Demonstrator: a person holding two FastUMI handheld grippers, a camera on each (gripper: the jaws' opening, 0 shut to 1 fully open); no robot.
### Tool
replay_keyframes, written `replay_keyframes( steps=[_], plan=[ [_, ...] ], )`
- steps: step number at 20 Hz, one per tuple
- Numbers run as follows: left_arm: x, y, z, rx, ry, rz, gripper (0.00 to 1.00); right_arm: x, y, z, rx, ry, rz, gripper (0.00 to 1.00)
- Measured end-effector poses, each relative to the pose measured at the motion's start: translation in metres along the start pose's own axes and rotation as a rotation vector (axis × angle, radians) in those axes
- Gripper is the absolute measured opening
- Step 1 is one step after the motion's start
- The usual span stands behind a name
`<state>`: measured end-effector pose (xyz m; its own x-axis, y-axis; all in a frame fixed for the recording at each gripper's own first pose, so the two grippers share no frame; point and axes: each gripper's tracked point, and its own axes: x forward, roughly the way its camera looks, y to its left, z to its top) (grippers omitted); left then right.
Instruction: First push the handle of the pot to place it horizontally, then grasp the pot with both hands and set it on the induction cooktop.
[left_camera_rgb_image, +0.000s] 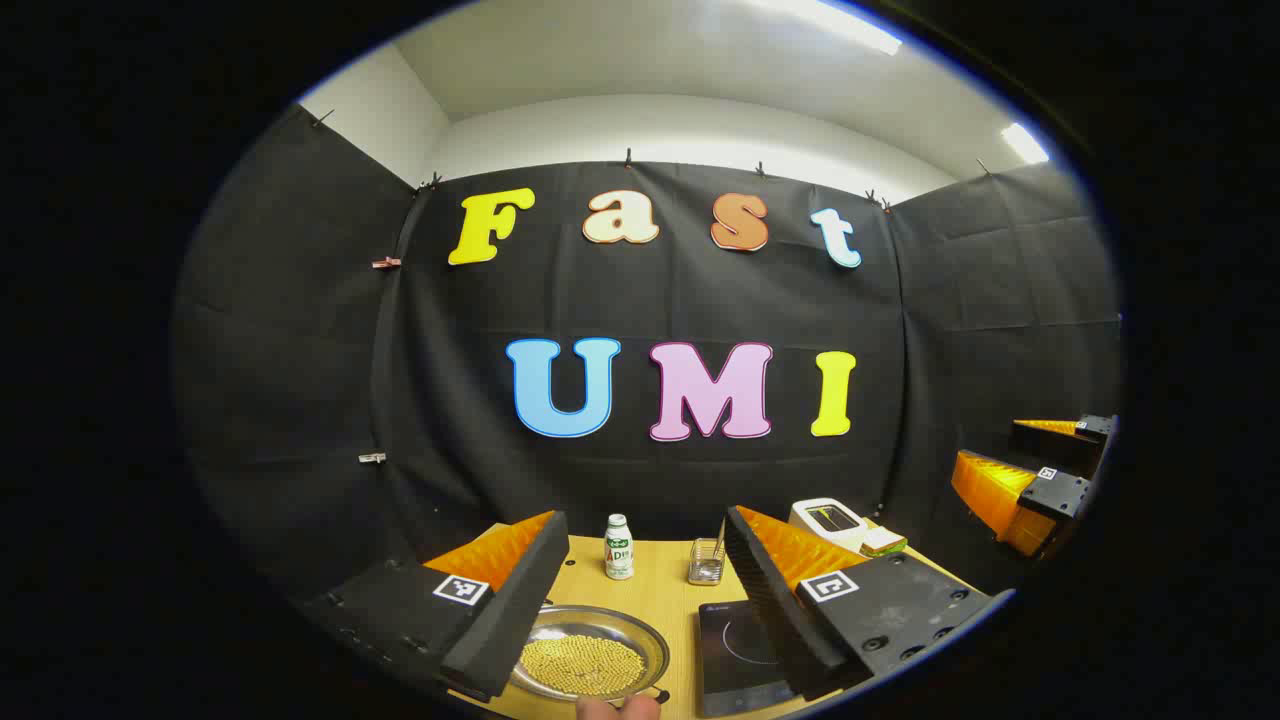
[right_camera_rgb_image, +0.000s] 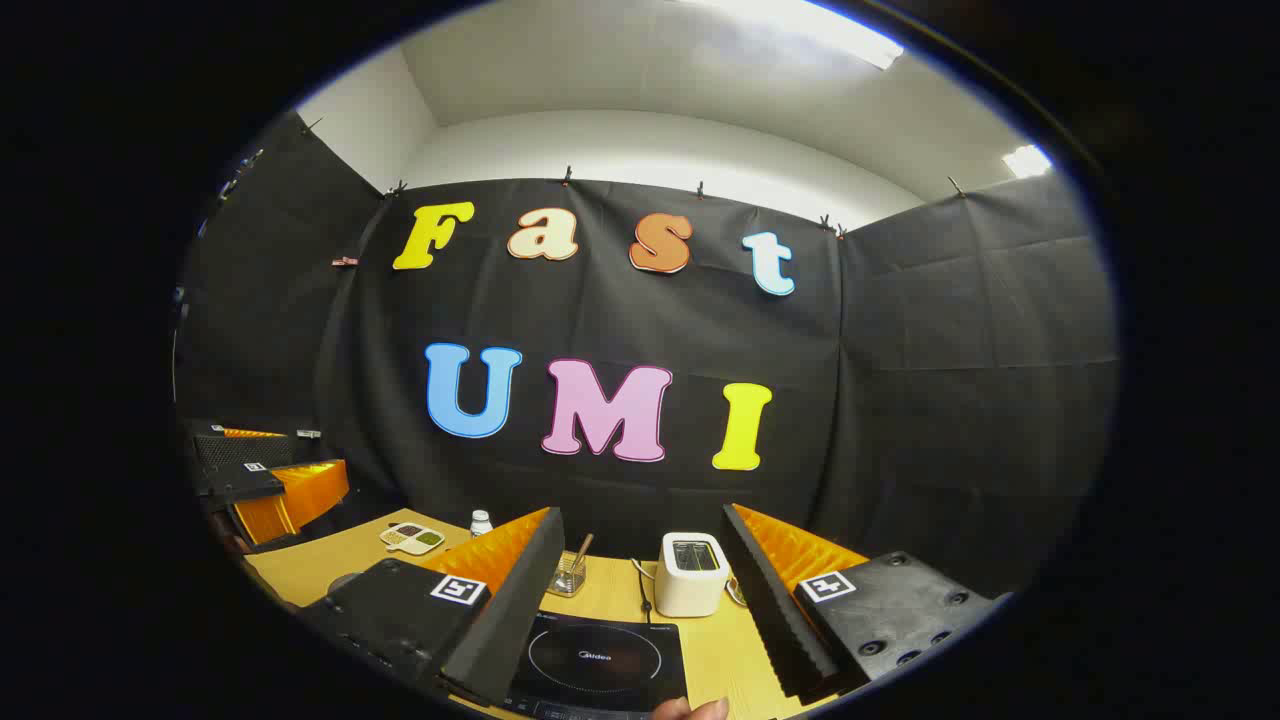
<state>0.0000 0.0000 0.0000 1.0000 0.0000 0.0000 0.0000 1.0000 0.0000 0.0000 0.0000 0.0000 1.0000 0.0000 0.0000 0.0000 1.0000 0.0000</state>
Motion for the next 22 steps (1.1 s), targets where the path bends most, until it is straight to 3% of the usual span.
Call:
replay_keyframes(
  steps=[22],
  plan=[
    [0.0000,0.0070,0.0026,0.010,-0.016,0.009,0.97,0.0020,-0.0019,-0.0016,-0.005,-0.003,-0.019,0.97]
  ],
)
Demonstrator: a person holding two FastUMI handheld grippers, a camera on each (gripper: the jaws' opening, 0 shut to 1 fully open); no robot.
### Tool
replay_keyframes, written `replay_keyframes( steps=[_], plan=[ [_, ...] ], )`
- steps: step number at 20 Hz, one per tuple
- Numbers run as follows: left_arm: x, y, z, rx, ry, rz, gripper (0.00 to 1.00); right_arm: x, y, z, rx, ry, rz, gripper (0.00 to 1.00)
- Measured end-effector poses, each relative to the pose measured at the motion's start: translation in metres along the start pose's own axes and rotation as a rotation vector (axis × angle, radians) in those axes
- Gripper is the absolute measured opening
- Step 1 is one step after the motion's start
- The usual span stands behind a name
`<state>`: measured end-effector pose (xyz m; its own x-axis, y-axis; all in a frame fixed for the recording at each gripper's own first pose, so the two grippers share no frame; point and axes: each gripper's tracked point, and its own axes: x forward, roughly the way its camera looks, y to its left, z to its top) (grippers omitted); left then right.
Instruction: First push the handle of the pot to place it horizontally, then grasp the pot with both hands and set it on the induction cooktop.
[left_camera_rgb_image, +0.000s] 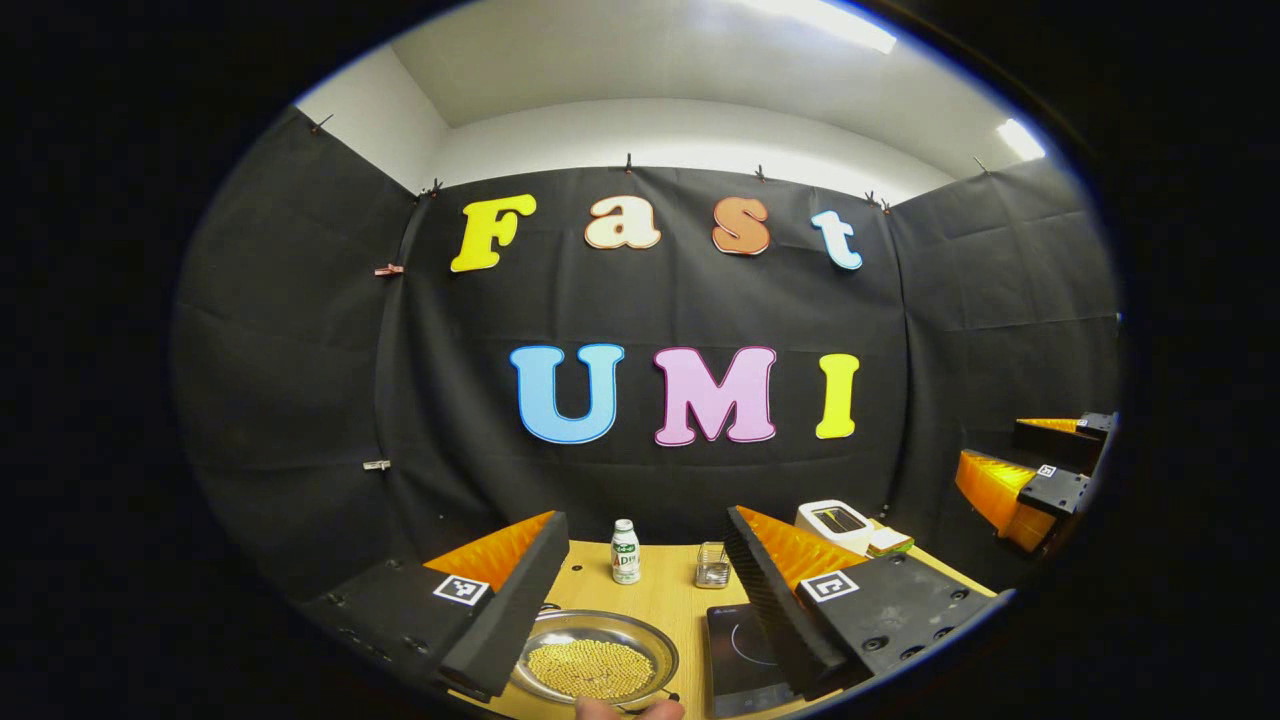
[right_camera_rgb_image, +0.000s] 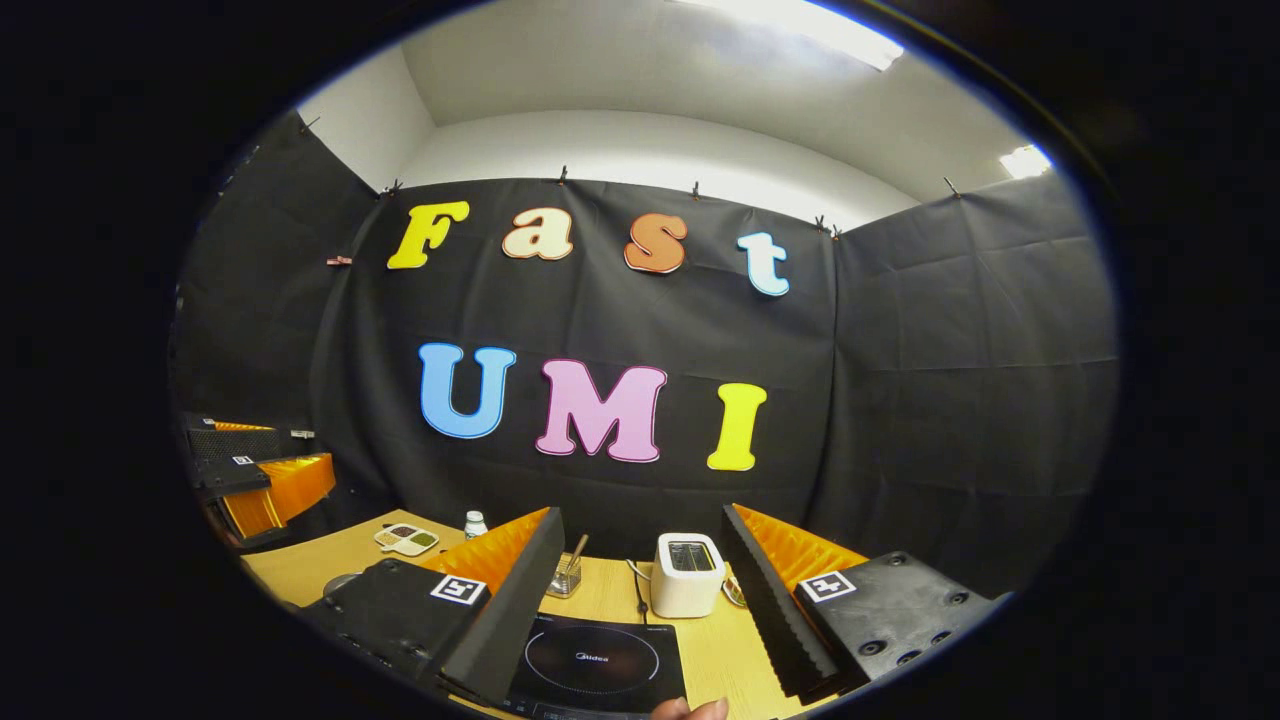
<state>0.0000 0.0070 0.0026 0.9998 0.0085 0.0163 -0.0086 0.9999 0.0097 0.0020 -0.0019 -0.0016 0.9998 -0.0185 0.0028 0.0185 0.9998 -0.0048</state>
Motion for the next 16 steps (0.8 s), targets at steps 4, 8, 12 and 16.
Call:
replay_keyframes(
  steps=[4,8,12,16],
  plan=[
    [-0.003,0.000,0.002,0.002,-0.007,-0.005,0.94,-0.002,0.000,0.000,-0.003,-0.001,0.000,0.97],
    [-0.006,-0.010,0.007,-0.036,-0.006,-0.073,0.44,-0.002,-0.001,0.000,0.003,-0.003,-0.005,0.97],
    [-0.010,0.004,0.010,0.007,-0.018,-0.098,0.05,-0.003,-0.003,-0.002,0.003,0.003,-0.012,0.97],
    [-0.011,0.015,-0.031,0.022,0.119,-0.161,0.07,-0.005,-0.005,-0.007,0.008,0.014,-0.018,0.97]
  ],
)
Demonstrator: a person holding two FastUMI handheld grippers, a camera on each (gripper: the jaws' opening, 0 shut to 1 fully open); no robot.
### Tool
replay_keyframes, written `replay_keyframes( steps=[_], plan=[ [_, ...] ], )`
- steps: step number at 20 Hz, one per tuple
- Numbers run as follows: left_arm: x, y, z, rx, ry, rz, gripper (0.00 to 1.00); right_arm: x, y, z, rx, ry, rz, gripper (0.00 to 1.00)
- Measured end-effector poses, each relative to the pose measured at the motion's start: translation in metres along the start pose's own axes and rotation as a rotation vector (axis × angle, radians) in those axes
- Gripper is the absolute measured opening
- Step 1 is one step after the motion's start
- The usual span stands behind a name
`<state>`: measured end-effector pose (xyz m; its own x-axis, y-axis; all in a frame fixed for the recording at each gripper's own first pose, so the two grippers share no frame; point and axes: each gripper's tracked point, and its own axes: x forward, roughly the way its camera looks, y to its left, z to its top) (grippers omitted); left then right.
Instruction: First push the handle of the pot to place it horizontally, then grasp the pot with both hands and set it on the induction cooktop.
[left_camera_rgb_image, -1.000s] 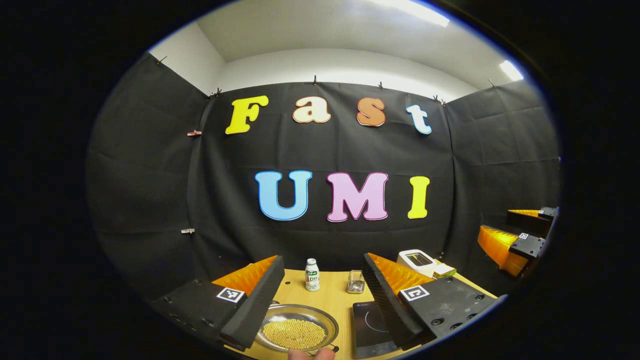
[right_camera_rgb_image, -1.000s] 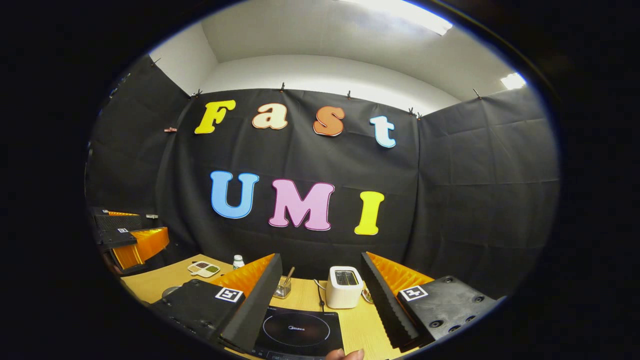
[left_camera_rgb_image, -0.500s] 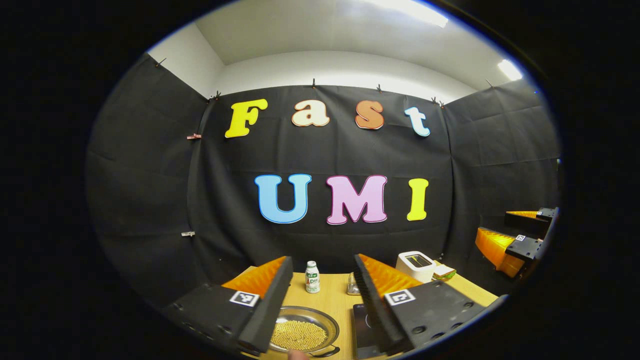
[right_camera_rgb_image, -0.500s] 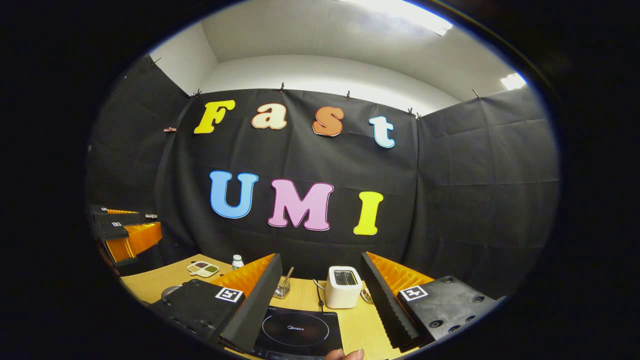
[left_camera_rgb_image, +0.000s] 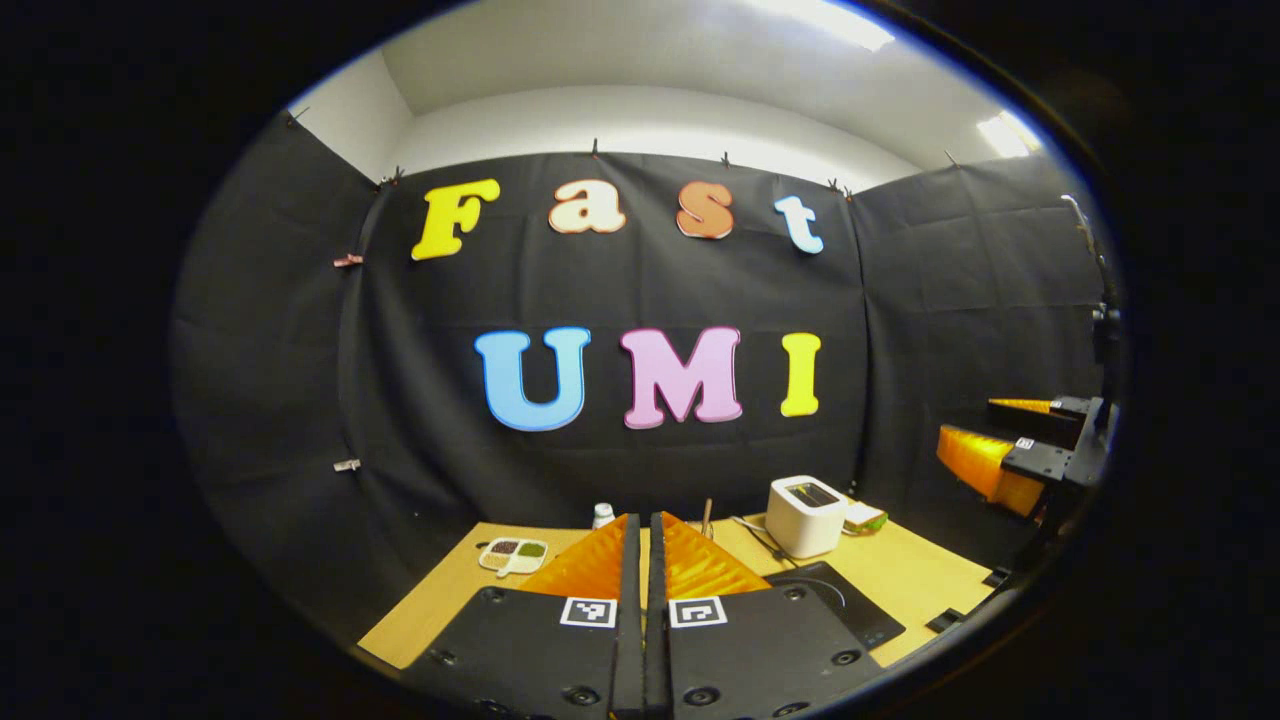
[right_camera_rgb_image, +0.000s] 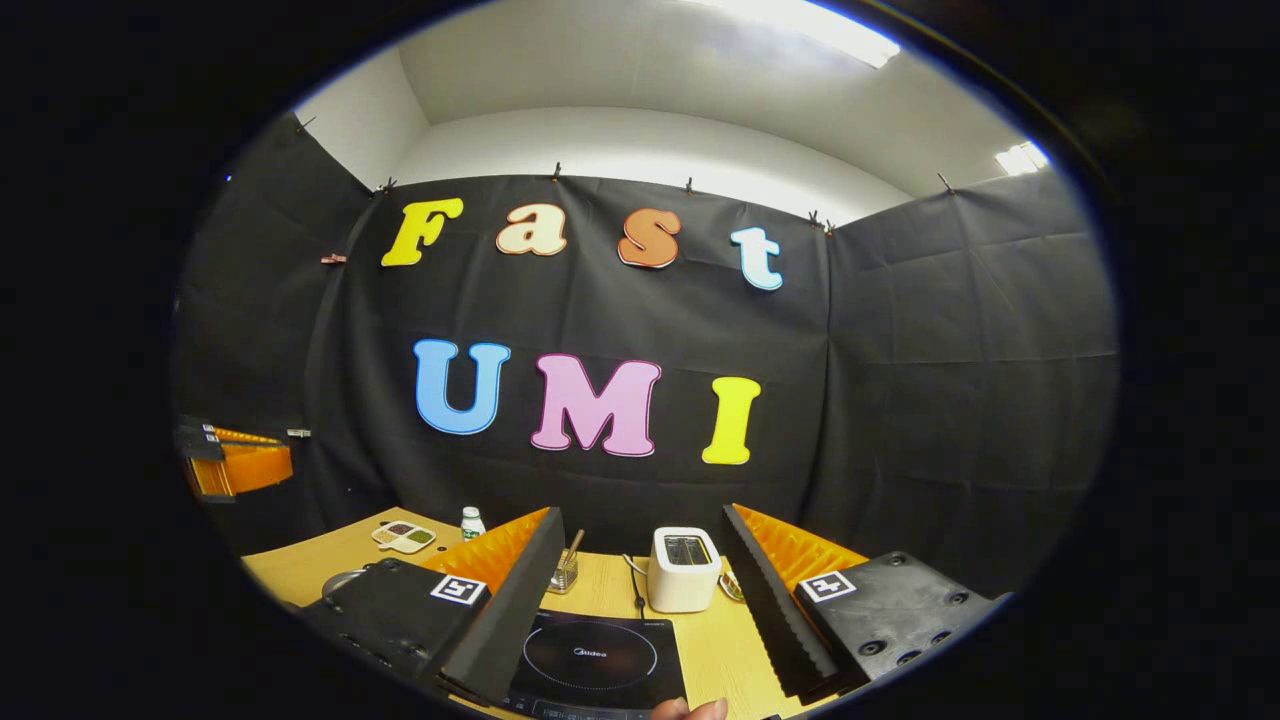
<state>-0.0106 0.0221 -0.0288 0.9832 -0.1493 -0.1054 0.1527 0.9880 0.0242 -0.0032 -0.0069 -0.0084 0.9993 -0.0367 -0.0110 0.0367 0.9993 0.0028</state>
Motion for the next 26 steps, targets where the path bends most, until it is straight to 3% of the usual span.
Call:
replay_keyframes(
  steps=[4,7,18,26],
  plan=[
    [0.000,0.019,-0.048,-0.044,0.188,-0.038,0.05,0.000,0.002,-0.006,-0.007,0.013,0.003,0.97],
    [-0.004,0.028,-0.085,-0.002,0.321,-0.050,0.05,0.001,0.002,-0.008,-0.012,0.019,0.007,0.97],
    [-0.055,-0.003,-0.263,-0.059,0.996,-0.282,0.05,0.002,-0.020,-0.018,-0.022,0.039,-0.040,0.97],
    [-0.047,0.010,-0.350,0.018,1.216,-0.254,0.05,0.000,-0.043,-0.025,-0.022,0.059,-0.096,0.97]
  ],
)
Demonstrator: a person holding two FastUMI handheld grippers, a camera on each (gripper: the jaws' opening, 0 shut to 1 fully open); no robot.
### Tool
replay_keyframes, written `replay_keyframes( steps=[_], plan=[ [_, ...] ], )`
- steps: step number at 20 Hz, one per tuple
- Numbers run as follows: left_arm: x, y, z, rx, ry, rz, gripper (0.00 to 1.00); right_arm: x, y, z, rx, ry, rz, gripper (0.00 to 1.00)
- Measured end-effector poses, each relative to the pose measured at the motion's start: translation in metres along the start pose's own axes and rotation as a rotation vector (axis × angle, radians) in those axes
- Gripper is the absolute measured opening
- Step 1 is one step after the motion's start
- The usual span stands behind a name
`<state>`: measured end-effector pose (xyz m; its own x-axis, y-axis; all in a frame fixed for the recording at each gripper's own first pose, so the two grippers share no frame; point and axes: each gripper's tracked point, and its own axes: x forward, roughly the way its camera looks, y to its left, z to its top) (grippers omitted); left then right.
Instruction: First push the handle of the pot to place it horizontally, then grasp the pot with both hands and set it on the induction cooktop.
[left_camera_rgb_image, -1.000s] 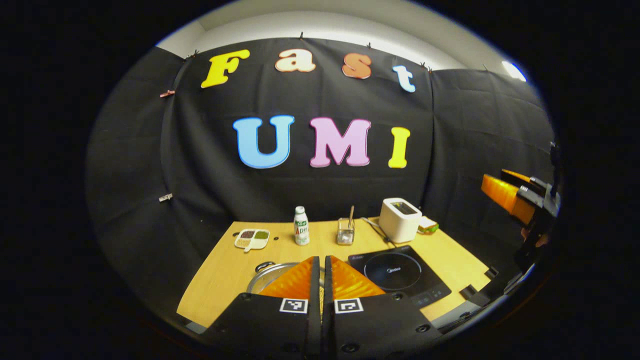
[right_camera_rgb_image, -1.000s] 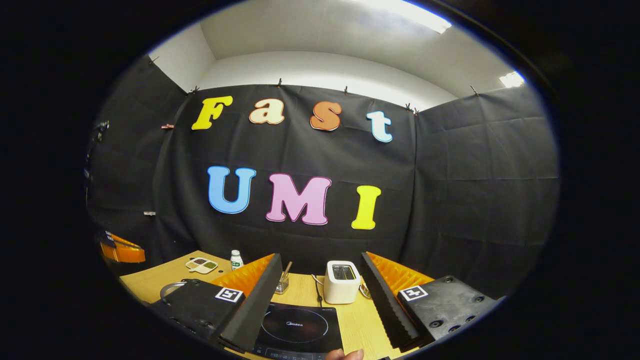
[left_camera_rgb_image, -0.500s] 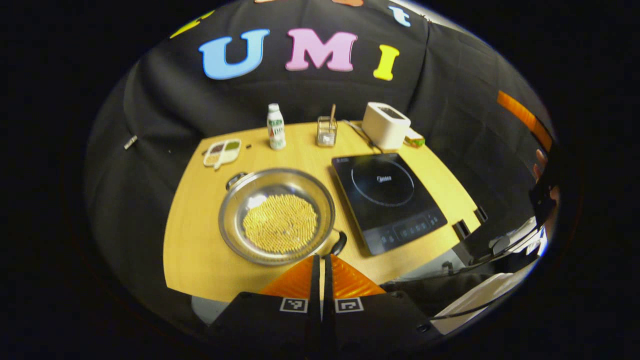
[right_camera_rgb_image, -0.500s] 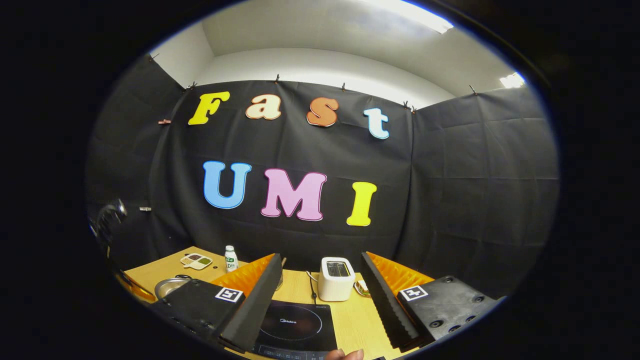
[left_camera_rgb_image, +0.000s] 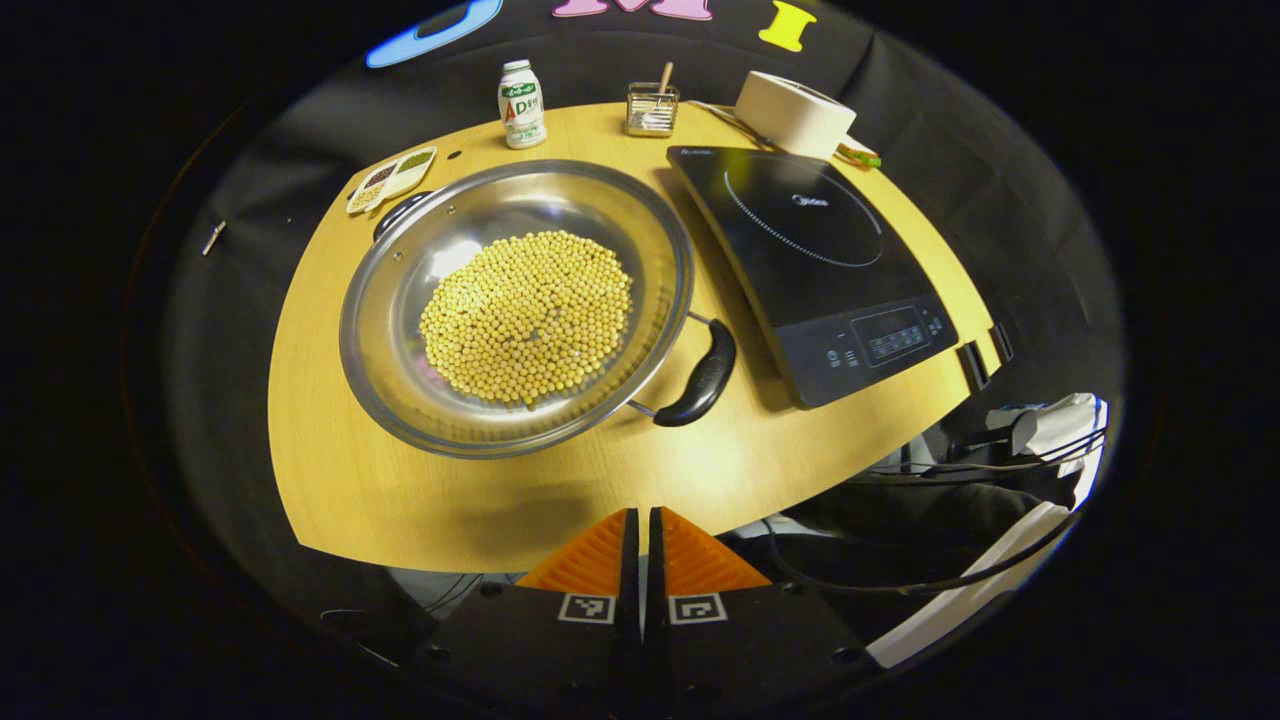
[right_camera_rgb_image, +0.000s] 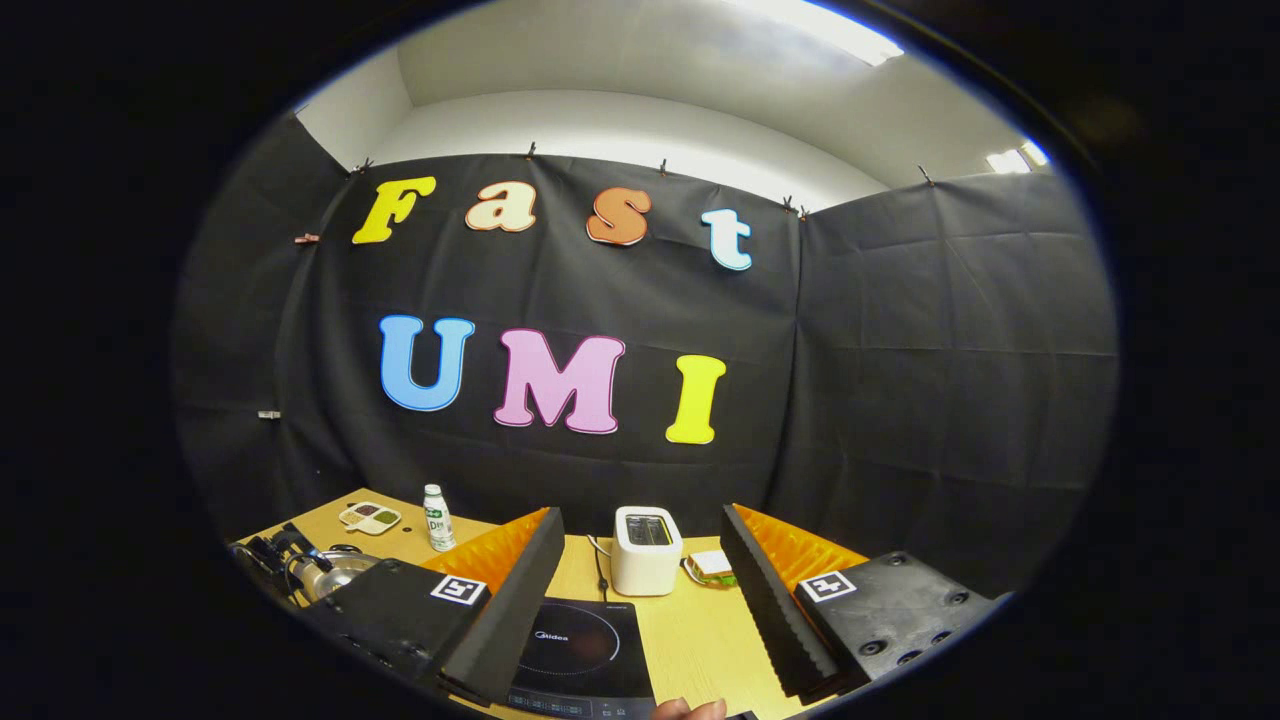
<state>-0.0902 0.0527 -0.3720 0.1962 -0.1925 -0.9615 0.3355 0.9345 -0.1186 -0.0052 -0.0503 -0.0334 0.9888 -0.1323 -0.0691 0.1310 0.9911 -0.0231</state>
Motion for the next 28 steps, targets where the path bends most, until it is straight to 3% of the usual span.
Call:
replay_keyframes(
  steps=[10,28],
  plan=[
    [0.030,0.008,0.035,-0.011,0.020,0.044,0.05,0.007,-0.017,-0.010,-0.012,0.028,-0.048,0.97],
    [0.055,-0.026,0.104,-0.053,-0.014,0.081,0.05,0.029,-0.054,-0.033,-0.010,0.073,-0.113,0.98]
  ],
)
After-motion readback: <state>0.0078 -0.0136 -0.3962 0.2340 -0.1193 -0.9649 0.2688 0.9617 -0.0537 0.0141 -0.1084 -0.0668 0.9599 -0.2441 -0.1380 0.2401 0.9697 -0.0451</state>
